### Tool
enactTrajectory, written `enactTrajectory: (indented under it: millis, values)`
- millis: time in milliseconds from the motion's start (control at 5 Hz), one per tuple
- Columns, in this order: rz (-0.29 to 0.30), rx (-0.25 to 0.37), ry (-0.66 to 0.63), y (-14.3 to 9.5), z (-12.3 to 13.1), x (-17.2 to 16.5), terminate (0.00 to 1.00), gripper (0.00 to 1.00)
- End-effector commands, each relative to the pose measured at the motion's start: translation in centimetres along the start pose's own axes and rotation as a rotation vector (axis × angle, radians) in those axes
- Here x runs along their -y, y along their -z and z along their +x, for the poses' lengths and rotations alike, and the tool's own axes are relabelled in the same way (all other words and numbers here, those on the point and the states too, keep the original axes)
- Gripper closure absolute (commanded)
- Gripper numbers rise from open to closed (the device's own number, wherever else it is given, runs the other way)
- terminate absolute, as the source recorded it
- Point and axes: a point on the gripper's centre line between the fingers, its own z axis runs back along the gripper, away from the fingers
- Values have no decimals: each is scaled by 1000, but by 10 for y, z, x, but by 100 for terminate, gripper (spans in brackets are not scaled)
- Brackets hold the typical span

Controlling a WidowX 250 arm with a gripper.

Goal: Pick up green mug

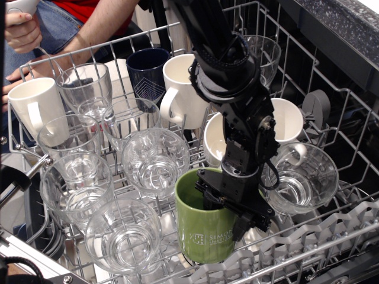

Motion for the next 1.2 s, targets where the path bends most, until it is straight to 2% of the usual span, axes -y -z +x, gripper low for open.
enactTrajectory:
  millis: [0,200,400,600,800,1000]
  values:
    - [17,41,-16,-8,5,1,0,100]
    - [20,45,-23,-8,5,1,0,100]
    - [-11,129,-19,-9,9,2,0,100]
    - [-42,169,-19,-59,3,-2,0,100]
    - [-16,197,27,-106,-1,-6,0,100]
    - [12,232,31,-143,-3,-10,0,100]
